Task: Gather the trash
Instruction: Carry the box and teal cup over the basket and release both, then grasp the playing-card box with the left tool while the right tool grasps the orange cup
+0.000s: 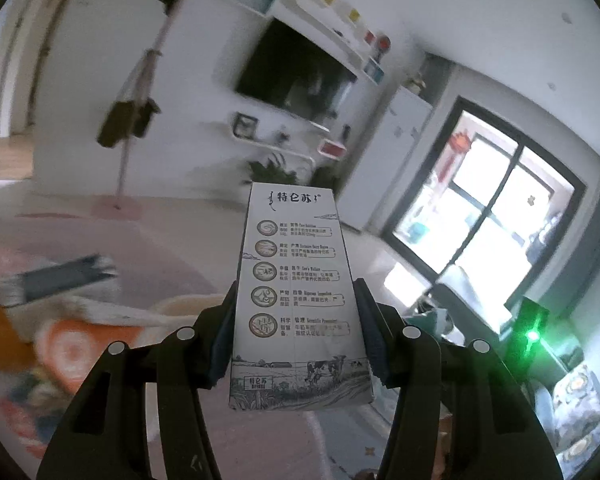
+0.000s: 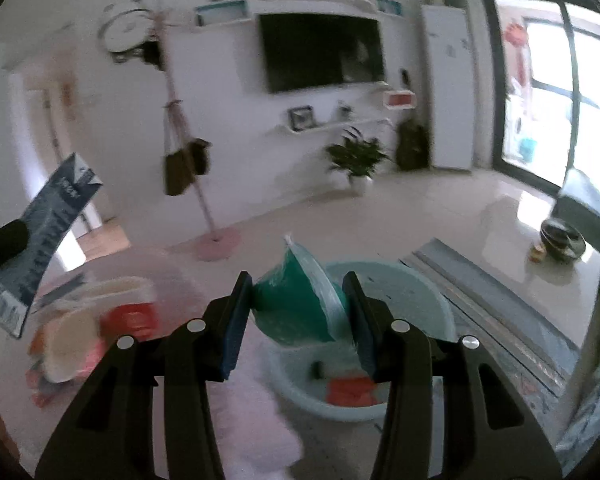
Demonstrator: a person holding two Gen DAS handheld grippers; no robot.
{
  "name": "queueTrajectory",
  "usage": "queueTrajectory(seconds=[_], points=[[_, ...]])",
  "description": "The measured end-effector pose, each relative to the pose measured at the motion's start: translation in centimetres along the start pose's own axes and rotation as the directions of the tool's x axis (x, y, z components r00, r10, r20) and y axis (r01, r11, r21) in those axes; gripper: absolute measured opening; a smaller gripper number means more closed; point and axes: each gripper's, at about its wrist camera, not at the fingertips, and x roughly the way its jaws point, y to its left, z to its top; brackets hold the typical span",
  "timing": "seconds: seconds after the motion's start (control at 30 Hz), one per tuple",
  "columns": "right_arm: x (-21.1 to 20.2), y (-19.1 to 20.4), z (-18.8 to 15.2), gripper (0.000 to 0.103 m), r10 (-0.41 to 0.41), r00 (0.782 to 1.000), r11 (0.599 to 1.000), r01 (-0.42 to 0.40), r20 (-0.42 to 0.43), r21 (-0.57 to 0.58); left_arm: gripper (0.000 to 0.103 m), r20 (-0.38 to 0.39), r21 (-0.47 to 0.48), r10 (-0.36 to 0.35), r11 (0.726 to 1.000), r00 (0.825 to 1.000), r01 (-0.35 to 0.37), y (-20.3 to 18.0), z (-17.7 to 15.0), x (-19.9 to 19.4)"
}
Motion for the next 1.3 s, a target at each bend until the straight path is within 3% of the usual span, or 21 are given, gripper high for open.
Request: queueTrajectory(seconds=[0.23, 0.4, 0.57, 0.63, 0.7, 0.97, 1.3], points=[[5.5, -5.1, -1.9, 0.044, -0.065, 0.992, 0.993, 0.075, -0.109, 0.091, 0.052, -0.101, 0.027, -0.046, 0.998, 0.994, 0.049, -1.5, -1.4, 9.5], [8.6, -7.2, -3.9, 0.044, -0.078, 0.976, 0.986, 0.105, -0.201, 0.128, 0.052, -0.244, -0.080, -0.143, 0.989, 0.959, 0.127, 0.3, -3.1, 15.5], [10.5, -7.8, -5.2, 0.045, -0.080, 0.964, 0.983, 0.119, -0.253, 0.142, 0.053, -0.300, -0.080, -0.148, 0.988, 0.942, 0.130, 1.1, -4.9, 18.2], [10.8, -8.1, -5.4, 0.058, -0.083, 0.961, 0.979, 0.128, -0.265, 0.157, 0.063, -0.301, -0.072, -0.147, 0.989, 0.942, 0.131, 1.5, -5.4, 18.5], [10.6, -8.4, -5.5, 0.061, -0.087, 0.961, 0.977, 0.134, -0.263, 0.166, 0.068, -0.289, -0.079, -0.148, 0.988, 0.946, 0.130, 1.8, -5.7, 18.3], [8.8, -8.6, -5.6, 0.062, -0.083, 0.965, 0.975, 0.131, -0.251, 0.181, 0.070, -0.272, -0.032, -0.134, 0.991, 0.953, 0.130, 0.6, -5.8, 16.4], [3.6, -5.6, -4.0, 0.064, -0.044, 0.983, 0.986, 0.071, -0.177, 0.150, 0.076, -0.214, -0.048, -0.182, 0.983, 0.960, 0.176, 0.7, -5.4, 10.1]])
